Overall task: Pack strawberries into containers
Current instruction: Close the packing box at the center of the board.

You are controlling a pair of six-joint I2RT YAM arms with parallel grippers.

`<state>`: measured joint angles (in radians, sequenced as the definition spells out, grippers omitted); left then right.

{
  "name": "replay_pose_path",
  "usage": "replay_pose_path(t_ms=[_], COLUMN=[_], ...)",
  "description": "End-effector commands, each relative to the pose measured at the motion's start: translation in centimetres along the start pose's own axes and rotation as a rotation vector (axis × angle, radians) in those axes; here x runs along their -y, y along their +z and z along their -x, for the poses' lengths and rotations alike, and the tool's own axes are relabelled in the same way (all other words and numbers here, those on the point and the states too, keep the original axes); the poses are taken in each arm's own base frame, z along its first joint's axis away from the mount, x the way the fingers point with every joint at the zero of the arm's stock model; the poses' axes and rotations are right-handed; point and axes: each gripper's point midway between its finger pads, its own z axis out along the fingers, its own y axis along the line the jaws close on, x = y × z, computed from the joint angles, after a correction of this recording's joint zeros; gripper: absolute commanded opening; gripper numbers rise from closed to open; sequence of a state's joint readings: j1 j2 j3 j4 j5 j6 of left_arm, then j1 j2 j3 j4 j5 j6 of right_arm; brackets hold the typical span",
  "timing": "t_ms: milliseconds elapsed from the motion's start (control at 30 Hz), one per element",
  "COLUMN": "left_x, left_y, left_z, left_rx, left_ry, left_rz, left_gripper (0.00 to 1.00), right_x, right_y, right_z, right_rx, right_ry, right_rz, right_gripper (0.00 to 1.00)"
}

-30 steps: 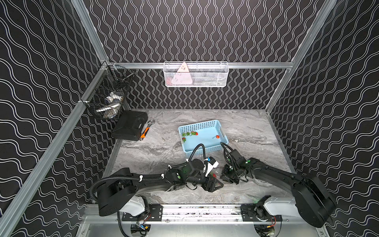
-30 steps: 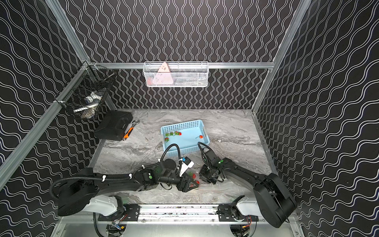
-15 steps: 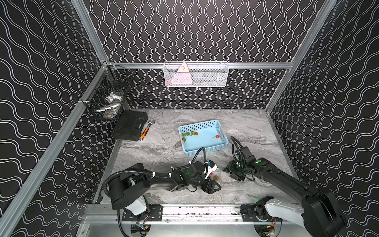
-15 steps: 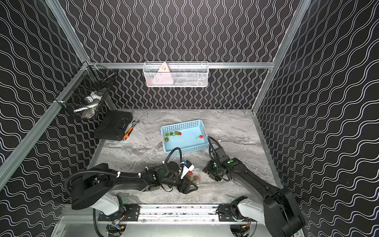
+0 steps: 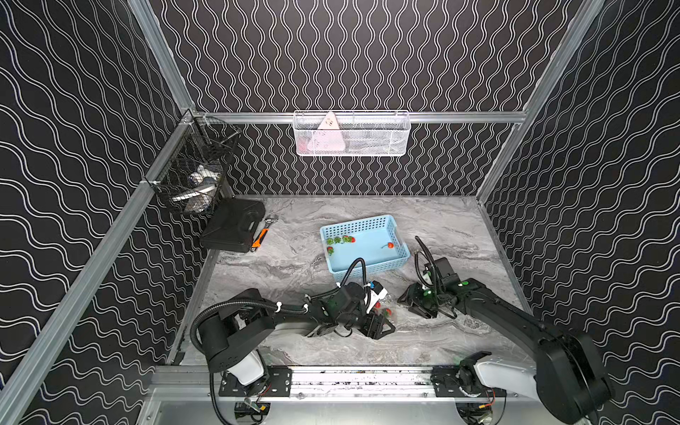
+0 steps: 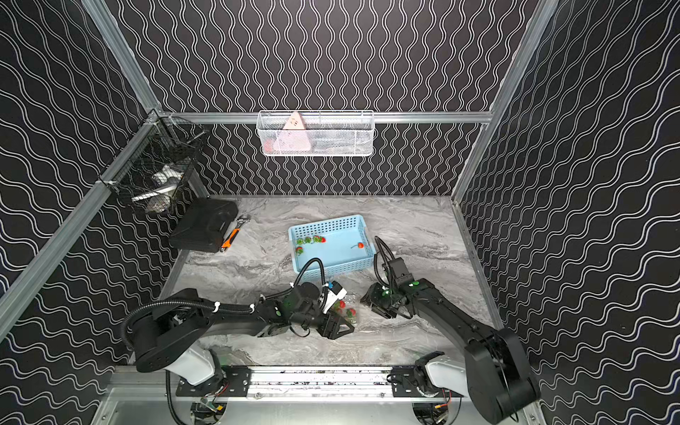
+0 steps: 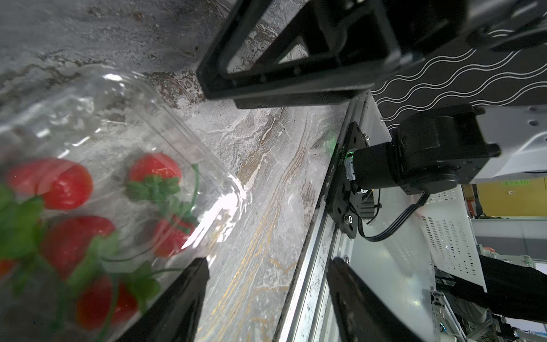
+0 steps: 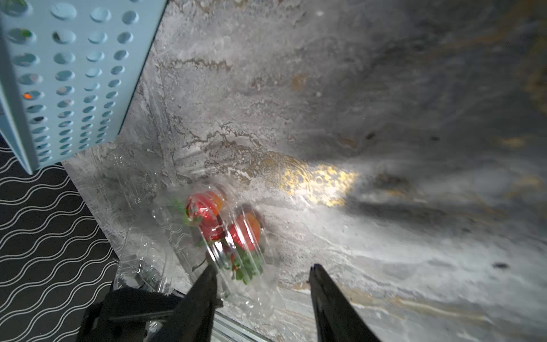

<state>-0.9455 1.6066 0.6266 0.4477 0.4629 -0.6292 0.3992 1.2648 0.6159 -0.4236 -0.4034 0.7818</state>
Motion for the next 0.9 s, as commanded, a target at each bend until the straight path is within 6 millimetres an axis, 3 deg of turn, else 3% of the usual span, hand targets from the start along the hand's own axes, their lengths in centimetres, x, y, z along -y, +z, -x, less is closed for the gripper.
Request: replay_pose_path(t_ms=[0, 333, 533, 733, 867], left_x=[0.1, -0.2, -0.2, 0.9, 0.3], left_y=[0.2, 0.5, 0.3, -1.7, -3.4], left_z=[0.3, 0.1, 0.4, 3.0, 4.7], left_rx=[0.014, 0.003, 0.006, 0.059, 0.097], left_ry=[0.008, 0.0, 0.0, 0.027, 0.036], left_rz=[-0.02, -0.016, -0.014, -0.001, 0.042], left_gripper=[0.7, 0.7, 0.7, 0.7, 0.7], right_x=[-1.9, -2.7, -2.3, -1.0, -1.1], right_y=[0.8, 2.9, 4.0, 5.1, 4.9], right_z=[0.9, 2.1, 2.7, 2.2, 2.2], right_rx=[0.002, -0.003, -0.015, -0.034, -0.03], right_ry=[-0.08, -0.136, -0.134, -0.12, -0.117], right_rz=[0.083, 0.116, 0.106, 0.075, 0.081], right_gripper=[0.53, 0.52, 0.46, 0.42, 0.42])
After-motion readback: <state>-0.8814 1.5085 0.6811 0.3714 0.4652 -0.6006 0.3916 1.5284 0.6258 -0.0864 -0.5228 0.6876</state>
